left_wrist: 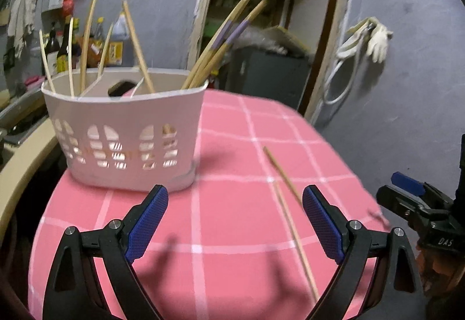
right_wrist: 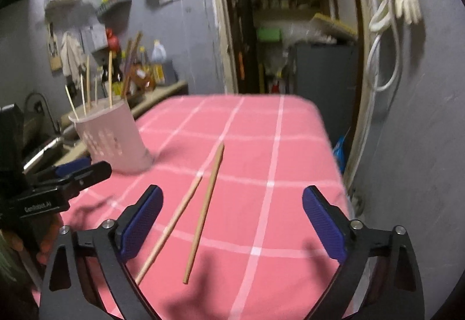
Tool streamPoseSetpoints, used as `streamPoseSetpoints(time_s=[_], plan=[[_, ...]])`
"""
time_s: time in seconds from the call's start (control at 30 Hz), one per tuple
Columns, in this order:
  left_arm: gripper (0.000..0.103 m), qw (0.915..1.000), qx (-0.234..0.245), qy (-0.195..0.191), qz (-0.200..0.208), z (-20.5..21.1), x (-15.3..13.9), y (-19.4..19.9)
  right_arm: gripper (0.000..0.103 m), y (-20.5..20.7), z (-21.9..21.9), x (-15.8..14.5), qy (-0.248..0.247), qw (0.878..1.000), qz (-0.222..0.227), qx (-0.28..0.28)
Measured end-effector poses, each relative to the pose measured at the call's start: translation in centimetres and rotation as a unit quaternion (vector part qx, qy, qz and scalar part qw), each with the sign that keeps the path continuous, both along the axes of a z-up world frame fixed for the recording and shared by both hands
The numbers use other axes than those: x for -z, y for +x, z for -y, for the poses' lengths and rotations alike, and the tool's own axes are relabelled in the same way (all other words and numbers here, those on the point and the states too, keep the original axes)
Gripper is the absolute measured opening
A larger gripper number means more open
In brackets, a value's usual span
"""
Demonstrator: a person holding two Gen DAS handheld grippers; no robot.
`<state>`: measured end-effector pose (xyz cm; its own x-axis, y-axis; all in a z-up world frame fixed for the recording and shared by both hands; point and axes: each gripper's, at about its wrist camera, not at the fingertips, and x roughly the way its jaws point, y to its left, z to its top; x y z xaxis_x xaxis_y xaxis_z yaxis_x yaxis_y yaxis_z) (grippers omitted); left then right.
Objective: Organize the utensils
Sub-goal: 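Move both open tools back toward the last two chopsticks on the cloth, then close the right tool on one chopstick while the left tool lowers onto the other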
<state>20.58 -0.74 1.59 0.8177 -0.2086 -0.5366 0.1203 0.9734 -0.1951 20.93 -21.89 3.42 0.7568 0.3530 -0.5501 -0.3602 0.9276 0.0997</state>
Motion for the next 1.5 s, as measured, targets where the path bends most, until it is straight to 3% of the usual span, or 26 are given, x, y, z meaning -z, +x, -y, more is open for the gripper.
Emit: streamPoseSetpoints(time_s=[0.43, 0.53, 0.7, 0.87, 1.17, 1.5], plan=[[0.090, 0.9964, -0.013, -0.001, -0.083, -1.1, 2.9, 1.9, 0.056, 5.0, -3.9, 4.8, -0.069, 0.986, -0.131, -0.074], [0.090, 0.9958, -0.008, -0.002, -0.091, -0.9, 3.0, 2.0, 0.047, 5.6, -4.4, 5.2, -0.084, 0.984, -0.139, -0.075], [0.090, 0.9951, 0.017, 0.004, -0.098, -0.1, 3.1, 1.9, 0.021, 6.5, -3.8, 5.1, -0.079, 0.984, -0.141, -0.070], [0.088, 0.9919, 0.064, 0.013, -0.110, 1.8, 3.3, 2.4, 0.008, 6.7, -2.4, 5.0, -0.065, 0.985, -0.145, -0.063], [0.044, 0.9793, 0.135, 0.031, -0.147, 4.7, 4.6, 4.6, 0.006, 5.4, 0.7, 4.8, -0.061, 0.986, -0.150, -0.036], [0.017, 0.9736, 0.131, 0.035, -0.184, 6.1, 5.1, 7.9, 0.008, 6.7, 0.4, 4.9, -0.080, 0.981, -0.175, -0.038]])
